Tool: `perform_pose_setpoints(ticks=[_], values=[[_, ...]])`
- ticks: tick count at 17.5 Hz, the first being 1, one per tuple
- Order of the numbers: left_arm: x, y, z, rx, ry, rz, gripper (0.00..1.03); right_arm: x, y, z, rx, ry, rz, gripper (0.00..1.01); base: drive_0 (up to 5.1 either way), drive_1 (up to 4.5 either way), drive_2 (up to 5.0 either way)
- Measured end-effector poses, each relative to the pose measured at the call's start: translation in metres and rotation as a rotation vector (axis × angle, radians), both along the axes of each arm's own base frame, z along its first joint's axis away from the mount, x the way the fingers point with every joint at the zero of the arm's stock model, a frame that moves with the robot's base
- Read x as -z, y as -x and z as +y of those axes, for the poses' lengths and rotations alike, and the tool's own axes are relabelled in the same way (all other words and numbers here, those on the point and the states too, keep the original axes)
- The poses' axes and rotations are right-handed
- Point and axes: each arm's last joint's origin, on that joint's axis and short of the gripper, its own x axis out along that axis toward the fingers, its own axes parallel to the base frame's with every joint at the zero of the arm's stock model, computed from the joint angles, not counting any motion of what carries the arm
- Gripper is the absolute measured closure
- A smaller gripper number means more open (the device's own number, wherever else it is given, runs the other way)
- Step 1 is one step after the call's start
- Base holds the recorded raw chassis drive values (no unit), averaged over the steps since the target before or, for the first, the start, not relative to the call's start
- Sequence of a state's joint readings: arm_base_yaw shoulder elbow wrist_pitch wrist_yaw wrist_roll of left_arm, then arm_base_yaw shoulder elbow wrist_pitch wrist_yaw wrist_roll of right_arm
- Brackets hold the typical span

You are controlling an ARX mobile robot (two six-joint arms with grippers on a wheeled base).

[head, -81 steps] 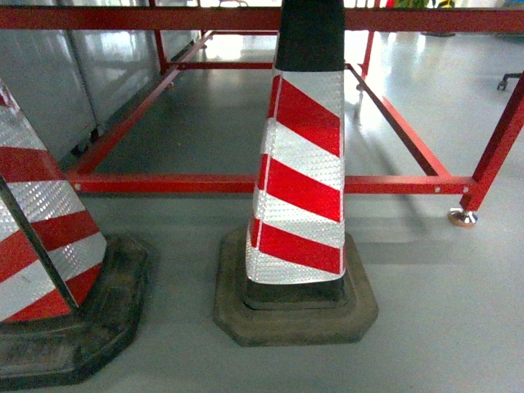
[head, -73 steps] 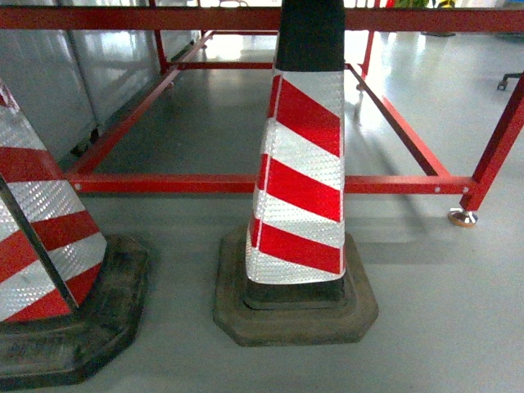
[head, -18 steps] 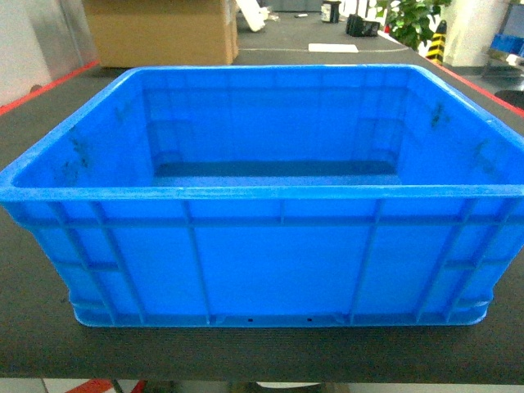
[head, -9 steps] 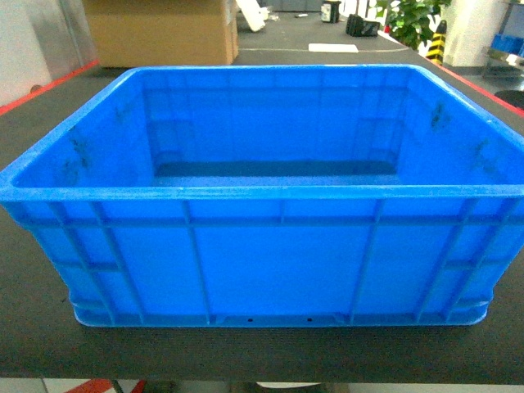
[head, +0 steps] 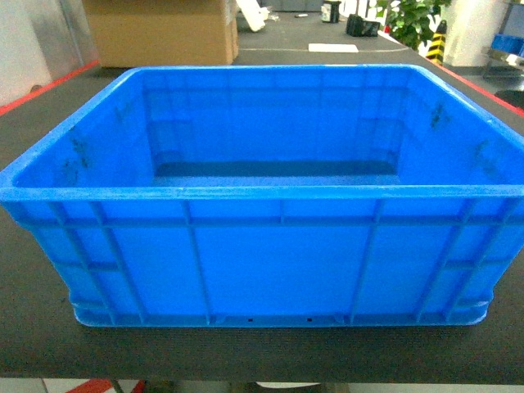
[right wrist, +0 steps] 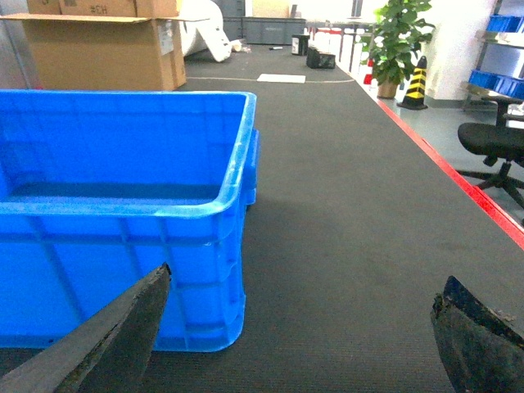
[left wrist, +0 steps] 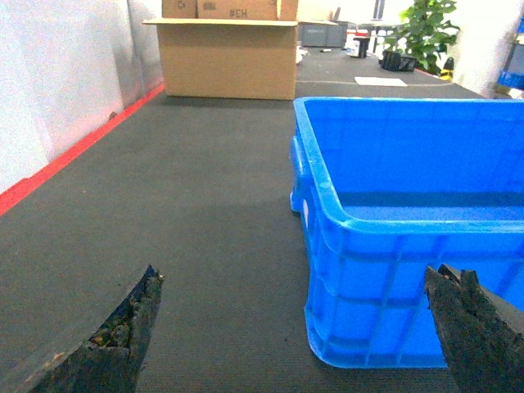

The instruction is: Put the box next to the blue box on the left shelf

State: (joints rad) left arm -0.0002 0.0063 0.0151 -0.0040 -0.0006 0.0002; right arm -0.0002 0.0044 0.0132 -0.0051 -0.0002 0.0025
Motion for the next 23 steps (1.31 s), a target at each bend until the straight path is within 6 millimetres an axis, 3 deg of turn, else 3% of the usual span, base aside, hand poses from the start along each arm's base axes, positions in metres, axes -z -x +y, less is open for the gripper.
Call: perform_pose_setpoints(ticks=[11, 13, 15, 16, 17, 19, 21, 23], values=[[-0.005, -0.008, -0.002, -0.070, -0.027, -0.023, 0.05, 0.003, -0.007, 0.001, -0.019, -0.008, 0.087, 0.03, 0.0, 0.00, 0.0], [-0.014, -0.020, -0.005, -0.052, -0.030, -0.037, 0.05, -0.013, -0.020, 0.002, -0.027, -0.007, 0.050, 0.03, 0.0, 0.00, 0.0], [-0.055, -0.054, -0.007, -0.010, -0.028, -0.141, 0.05, -0.055, -0.056, 0.003, -0.039, -0.005, -0.014, 0.03, 0.0, 0.00, 0.0], [-0.072, -0.081, -0.009, 0.003, -0.039, -0.153, 0.05, -0.070, -0.084, 0.003, -0.043, -0.013, 0.033, 0.03, 0.0, 0.00, 0.0], [-0.077, -0.113, -0.012, 0.024, -0.044, -0.080, 0.05, -0.077, -0.114, 0.004, -0.040, -0.027, 0.112, 0.03, 0.0, 0.00, 0.0], [-0.067, -0.169, -0.018, 0.021, -0.028, 0.097, 0.05, -0.078, -0.168, 0.008, -0.049, -0.054, 0.292, 0.03, 0.0, 0.00, 0.0], [-0.071, -0.207, -0.020, 0.002, 0.012, 0.216, 0.05, -0.079, -0.211, 0.016, -0.064, -0.068, 0.444, 0.03, 0.0, 0.00, 0.0], [-0.072, -0.232, -0.022, -0.002, 0.039, 0.374, 0.05, -0.079, -0.238, 0.021, -0.072, -0.074, 0.562, 0.03, 0.0, 0.00, 0.0]])
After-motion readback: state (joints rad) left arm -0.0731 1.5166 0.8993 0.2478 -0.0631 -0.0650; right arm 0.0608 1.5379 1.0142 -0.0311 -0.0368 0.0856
